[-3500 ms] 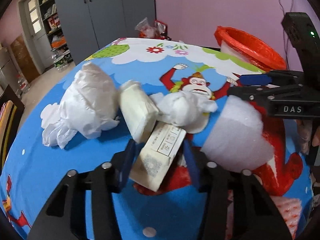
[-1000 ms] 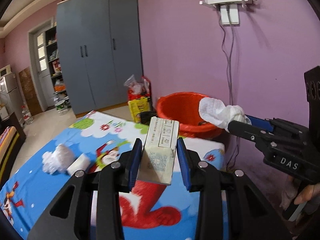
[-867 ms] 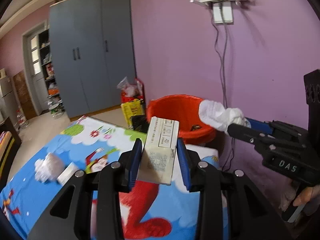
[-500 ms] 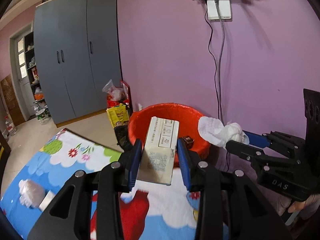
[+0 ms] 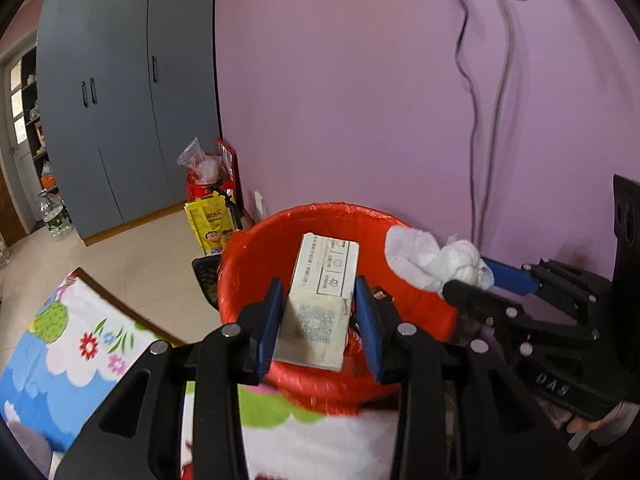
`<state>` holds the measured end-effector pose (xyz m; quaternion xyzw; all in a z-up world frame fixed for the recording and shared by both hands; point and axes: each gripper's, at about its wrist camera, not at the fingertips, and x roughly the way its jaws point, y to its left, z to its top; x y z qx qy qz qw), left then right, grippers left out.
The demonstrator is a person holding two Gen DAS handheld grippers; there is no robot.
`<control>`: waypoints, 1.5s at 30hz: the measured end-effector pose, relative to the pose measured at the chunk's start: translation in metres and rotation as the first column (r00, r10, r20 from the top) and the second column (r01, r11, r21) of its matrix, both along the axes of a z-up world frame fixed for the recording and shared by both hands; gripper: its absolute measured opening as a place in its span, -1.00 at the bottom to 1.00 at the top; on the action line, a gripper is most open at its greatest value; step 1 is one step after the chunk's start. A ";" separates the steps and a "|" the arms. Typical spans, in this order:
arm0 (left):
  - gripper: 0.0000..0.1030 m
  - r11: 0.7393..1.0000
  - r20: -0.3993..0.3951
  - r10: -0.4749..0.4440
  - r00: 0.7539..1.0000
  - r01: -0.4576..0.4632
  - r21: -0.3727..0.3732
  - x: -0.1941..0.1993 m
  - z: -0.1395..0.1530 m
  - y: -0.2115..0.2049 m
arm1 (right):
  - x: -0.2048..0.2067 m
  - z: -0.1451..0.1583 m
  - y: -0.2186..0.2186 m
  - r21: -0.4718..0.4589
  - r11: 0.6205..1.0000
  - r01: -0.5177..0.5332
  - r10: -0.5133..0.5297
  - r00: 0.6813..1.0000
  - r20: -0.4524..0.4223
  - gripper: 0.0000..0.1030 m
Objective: Collect trash
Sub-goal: 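Carry the carton and tissue over the bucket and open both grippers, then move both tools back over the remaining trash on the bed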
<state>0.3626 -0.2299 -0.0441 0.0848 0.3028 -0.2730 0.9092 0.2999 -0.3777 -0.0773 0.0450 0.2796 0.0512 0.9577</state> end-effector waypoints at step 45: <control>0.90 0.967 0.197 0.253 0.947 -0.242 -0.078 -0.155 0.126 0.178 | -0.158 0.093 0.086 -0.037 0.998 -0.052 0.057 0.987 0.153 0.06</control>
